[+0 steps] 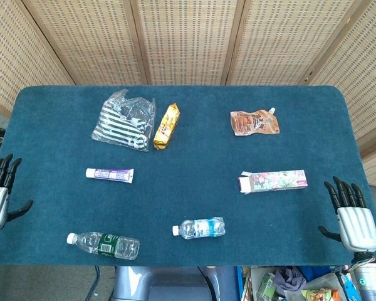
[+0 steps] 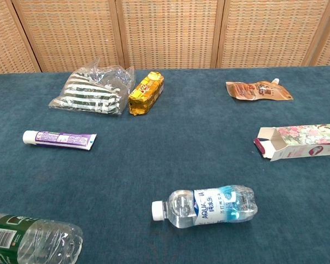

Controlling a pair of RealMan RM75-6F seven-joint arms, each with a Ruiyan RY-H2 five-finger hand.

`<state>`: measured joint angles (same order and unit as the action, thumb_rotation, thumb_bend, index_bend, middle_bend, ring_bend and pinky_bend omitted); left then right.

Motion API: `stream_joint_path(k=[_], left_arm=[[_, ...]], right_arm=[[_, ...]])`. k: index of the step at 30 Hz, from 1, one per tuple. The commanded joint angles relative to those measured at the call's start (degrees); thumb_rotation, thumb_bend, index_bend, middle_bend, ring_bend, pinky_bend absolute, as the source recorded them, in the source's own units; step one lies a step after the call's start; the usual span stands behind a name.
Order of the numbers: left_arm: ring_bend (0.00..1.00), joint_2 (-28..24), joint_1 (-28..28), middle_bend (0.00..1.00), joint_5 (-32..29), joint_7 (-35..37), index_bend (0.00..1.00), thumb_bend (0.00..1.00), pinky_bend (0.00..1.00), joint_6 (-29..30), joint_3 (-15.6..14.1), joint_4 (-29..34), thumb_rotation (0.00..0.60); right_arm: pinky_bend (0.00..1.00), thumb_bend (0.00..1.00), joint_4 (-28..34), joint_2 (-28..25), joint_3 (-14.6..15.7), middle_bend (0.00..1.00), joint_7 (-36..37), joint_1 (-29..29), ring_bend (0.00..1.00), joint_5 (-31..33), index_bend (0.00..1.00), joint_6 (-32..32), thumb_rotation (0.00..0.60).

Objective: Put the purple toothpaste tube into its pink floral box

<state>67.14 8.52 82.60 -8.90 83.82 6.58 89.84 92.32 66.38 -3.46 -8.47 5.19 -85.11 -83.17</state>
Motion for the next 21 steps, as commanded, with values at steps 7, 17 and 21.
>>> stream_joint_path(k=[7,17,21], left_arm=[[0.05,-3.3,7.1,0.03,-4.7,-3.4,0.08,0.23,0.19,-11.1,2.8,2.5,0.600],[0.09,-2.7,13.4,0.11,-10.4,-7.2,0.19,0.23,0.24,-19.9,4.8,1.3,0.600],[0.10,-0.9,17.0,0.15,-15.7,-10.5,0.25,0.23,0.24,-25.9,5.3,-1.0,0.600]], right_arm=[[0.00,0.00,0.2,0.2,0.1,0.00,-0.3,0.0,0.00,-0.4,0.00,-0.2,0.600],[0.00,0.00,0.3,0.3,0.2,0.00,-0.6,0.1,0.00,-0.2,0.00,-0.1,0.600],[0.00,0.00,0.3,0.2,0.0,0.00,-0.3,0.0,0.00,0.1,0.00,0.0,0.600]])
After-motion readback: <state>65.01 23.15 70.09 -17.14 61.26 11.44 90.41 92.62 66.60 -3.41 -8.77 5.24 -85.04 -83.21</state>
